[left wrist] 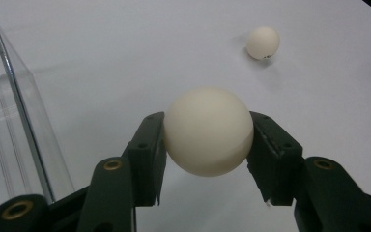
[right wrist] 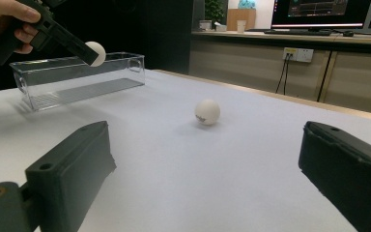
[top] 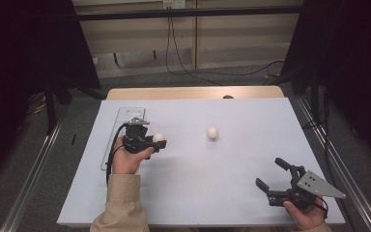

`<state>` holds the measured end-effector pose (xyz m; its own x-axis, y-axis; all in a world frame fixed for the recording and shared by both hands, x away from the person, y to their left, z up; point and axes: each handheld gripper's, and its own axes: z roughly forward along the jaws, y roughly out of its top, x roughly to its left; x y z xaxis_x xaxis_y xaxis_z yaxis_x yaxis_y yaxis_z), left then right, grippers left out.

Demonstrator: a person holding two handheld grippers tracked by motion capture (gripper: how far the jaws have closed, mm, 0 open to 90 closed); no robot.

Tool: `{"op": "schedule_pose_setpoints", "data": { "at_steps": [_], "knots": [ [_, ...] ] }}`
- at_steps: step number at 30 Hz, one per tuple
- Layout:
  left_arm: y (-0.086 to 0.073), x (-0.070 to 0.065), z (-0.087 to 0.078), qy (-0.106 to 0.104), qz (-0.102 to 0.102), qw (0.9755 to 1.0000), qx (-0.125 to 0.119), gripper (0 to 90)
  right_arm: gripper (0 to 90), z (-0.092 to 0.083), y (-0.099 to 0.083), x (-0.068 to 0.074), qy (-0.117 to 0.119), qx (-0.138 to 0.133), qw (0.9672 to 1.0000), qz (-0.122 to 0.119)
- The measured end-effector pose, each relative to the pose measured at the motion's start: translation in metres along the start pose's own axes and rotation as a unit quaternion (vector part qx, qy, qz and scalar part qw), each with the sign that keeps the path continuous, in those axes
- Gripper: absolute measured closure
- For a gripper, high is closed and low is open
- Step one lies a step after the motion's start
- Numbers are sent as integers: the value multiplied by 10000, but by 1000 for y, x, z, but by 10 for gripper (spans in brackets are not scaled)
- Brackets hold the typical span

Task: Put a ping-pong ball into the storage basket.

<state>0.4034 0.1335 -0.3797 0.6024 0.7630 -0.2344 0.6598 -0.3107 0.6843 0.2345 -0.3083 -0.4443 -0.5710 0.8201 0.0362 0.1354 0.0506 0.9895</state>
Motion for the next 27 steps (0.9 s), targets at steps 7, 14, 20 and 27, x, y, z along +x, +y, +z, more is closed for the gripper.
{"op": "schedule_pose_setpoints", "data": {
  "at_steps": [7,14,20,27],
  "knots": [
    [-1,3,-3,49,-51,10000,-46,510,43,0,0,0,2,-4,10000,4],
    [-1,5,-6,89,-27,10000,-8,510,43,0,0,0,6,-2,10000,4],
    [-1,7,-8,77,-66,9999,-33,510,43,0,0,0,5,-2,10000,3],
    [-2,9,-12,162,-68,9998,-14,510,43,0,0,1,-2,-16,10000,10]
  ]
}}
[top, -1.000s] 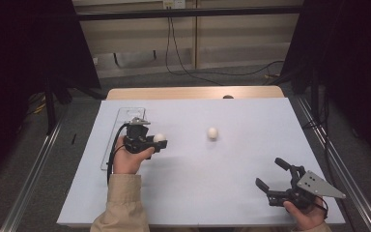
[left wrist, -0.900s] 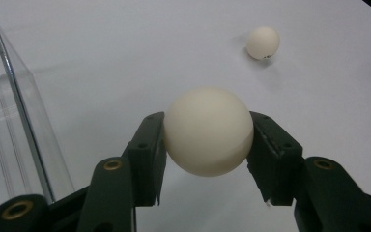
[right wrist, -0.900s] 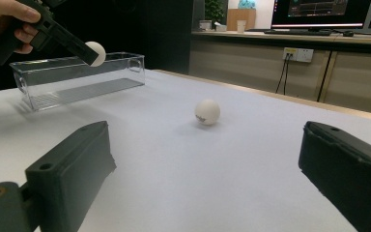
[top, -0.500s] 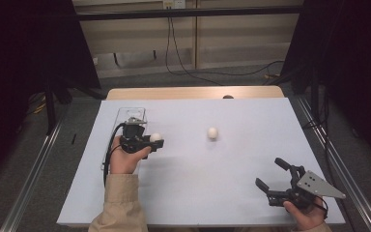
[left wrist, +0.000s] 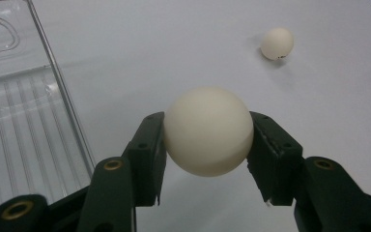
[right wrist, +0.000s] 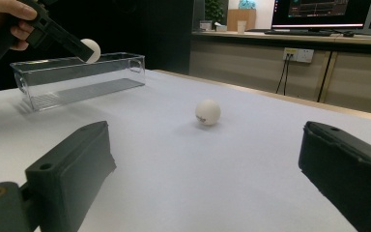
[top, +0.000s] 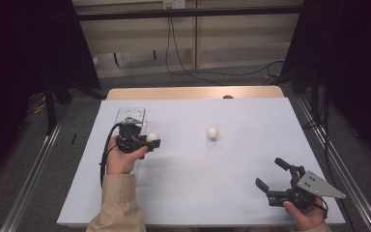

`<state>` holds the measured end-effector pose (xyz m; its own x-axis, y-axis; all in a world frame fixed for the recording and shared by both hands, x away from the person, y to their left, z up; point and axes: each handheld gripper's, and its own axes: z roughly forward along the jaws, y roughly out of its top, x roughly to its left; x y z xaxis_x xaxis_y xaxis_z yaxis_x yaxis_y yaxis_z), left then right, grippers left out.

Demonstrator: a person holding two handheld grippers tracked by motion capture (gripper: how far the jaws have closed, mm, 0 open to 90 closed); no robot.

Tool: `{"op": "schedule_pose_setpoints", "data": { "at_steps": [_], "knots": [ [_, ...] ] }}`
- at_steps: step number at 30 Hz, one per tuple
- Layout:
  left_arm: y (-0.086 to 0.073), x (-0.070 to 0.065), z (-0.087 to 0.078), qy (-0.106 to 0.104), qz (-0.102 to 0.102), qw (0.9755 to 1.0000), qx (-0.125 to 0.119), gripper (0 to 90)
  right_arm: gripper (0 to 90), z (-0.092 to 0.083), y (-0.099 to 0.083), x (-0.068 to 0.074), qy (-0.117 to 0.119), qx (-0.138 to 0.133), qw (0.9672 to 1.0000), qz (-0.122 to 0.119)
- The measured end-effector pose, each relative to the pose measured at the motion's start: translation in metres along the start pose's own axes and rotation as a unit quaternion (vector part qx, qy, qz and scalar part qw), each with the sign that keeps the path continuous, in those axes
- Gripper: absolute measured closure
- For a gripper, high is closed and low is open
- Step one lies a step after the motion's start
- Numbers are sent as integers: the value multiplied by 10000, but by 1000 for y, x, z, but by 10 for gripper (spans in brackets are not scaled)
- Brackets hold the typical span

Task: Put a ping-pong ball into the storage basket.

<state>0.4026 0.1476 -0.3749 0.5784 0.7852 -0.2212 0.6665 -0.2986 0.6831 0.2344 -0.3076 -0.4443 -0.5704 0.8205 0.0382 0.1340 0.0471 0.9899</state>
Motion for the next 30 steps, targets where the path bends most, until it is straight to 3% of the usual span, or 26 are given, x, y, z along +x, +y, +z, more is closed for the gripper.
{"op": "schedule_pose_setpoints", "data": {
  "at_steps": [30],
  "knots": [
    [-4,13,-10,190,-64,9998,-22,510,43,0,0,0,11,23,10000,-12]
  ]
}}
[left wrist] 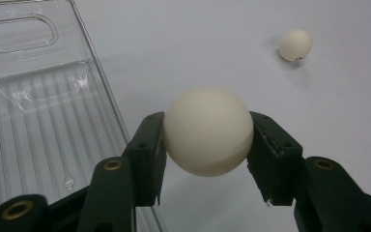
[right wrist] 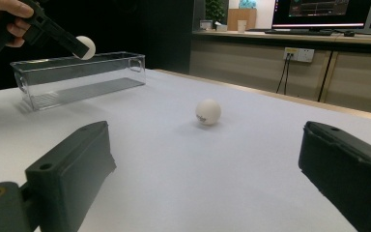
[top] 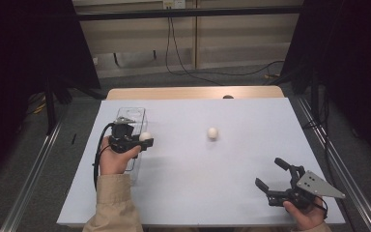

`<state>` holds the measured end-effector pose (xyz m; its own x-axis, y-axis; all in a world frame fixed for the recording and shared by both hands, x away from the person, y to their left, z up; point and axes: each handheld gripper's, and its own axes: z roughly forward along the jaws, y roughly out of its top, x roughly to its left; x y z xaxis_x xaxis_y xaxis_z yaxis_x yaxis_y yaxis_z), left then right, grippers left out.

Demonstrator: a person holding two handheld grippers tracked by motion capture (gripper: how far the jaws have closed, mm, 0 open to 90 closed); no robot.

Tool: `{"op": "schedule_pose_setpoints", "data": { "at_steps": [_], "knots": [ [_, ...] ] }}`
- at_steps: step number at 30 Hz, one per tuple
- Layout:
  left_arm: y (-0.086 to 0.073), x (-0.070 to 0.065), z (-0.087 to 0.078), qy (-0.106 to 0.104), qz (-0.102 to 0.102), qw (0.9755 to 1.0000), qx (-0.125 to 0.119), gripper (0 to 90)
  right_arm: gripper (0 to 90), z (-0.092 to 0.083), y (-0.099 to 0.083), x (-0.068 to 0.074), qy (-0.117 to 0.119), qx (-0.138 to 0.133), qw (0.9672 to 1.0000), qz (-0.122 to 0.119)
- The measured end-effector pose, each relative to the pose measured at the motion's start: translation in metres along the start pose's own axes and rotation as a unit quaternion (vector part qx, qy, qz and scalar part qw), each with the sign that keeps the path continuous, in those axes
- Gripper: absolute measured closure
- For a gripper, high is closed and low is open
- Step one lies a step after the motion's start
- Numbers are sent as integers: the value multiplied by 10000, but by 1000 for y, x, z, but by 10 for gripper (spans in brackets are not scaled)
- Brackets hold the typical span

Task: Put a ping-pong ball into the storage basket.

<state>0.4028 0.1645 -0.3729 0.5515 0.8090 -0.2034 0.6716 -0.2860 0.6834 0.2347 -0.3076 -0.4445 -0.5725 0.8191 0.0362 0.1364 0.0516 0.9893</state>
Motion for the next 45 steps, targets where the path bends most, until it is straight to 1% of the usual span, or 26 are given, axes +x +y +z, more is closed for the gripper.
{"op": "schedule_pose_setpoints", "data": {
  "at_steps": [7,9,18,28,30,36,40,45],
  "knots": [
    [-1,2,-2,51,-33,10000,-12,510,43,0,0,0,4,-1,10000,9],
    [-1,3,-2,58,-12,10000,-5,510,43,0,0,0,3,0,10000,0],
    [-2,6,-6,102,-78,9999,-27,510,43,0,0,0,6,0,10000,11],
    [-3,9,-8,133,-89,9999,-41,510,43,0,0,0,7,0,10000,8],
    [-3,10,-9,166,-91,9998,-46,510,43,0,0,0,7,1,10000,8],
    [-4,12,-11,178,-169,9997,-93,510,43,0,0,0,6,2,10000,7],
    [-4,13,-12,211,-141,9996,-88,510,43,0,0,0,6,-1,10000,7],
    [-5,15,-14,247,-182,9995,-102,510,43,0,0,0,10,-2,10000,5]
  ]
}}
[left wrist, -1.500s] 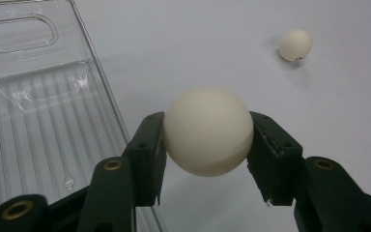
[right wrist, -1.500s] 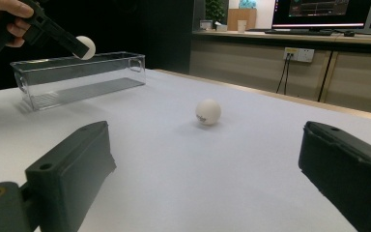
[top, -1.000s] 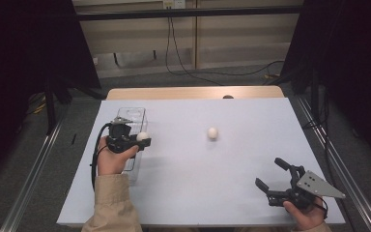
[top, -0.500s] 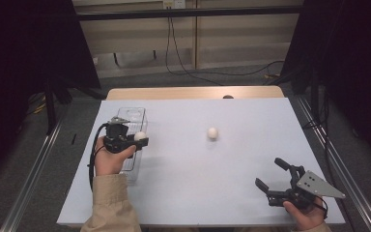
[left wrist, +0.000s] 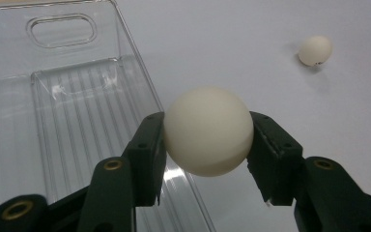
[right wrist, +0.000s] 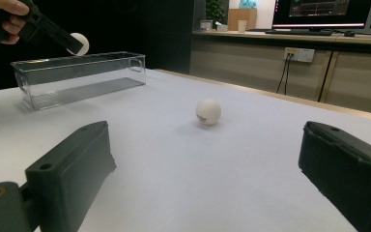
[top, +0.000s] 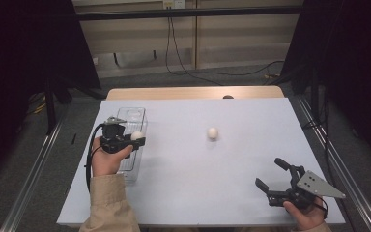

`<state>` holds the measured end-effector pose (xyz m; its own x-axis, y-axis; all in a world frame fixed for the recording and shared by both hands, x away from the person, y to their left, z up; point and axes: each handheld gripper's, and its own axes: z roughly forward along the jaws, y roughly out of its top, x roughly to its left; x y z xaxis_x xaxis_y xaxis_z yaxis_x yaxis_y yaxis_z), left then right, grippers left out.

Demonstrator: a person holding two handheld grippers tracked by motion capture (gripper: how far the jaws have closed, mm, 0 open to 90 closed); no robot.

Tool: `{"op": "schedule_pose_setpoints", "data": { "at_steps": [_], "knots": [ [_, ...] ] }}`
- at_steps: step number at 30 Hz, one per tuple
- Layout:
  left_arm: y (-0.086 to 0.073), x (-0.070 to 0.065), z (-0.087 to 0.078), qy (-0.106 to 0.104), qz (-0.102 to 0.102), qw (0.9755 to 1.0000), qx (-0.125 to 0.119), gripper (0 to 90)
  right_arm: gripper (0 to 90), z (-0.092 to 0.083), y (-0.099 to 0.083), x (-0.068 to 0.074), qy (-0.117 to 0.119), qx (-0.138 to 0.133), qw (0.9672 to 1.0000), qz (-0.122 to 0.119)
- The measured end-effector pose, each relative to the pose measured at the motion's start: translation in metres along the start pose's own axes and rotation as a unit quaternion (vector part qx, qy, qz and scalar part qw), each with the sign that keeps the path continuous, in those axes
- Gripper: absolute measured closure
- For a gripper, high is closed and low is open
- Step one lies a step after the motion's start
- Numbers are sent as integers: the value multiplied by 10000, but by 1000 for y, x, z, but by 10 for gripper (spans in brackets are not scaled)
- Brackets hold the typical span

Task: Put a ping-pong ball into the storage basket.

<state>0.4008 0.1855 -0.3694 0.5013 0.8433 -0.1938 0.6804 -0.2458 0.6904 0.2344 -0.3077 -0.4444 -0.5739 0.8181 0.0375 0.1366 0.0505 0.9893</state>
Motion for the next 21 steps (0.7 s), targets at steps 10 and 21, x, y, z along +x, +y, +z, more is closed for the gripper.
{"op": "schedule_pose_setpoints", "data": {
  "at_steps": [10,21],
  "knots": [
    [-2,4,-3,61,-23,10000,-31,510,43,0,0,0,7,12,10000,-23],
    [-3,9,-6,146,-60,9999,-49,510,43,0,0,0,10,3,10000,-11]
  ]
}}
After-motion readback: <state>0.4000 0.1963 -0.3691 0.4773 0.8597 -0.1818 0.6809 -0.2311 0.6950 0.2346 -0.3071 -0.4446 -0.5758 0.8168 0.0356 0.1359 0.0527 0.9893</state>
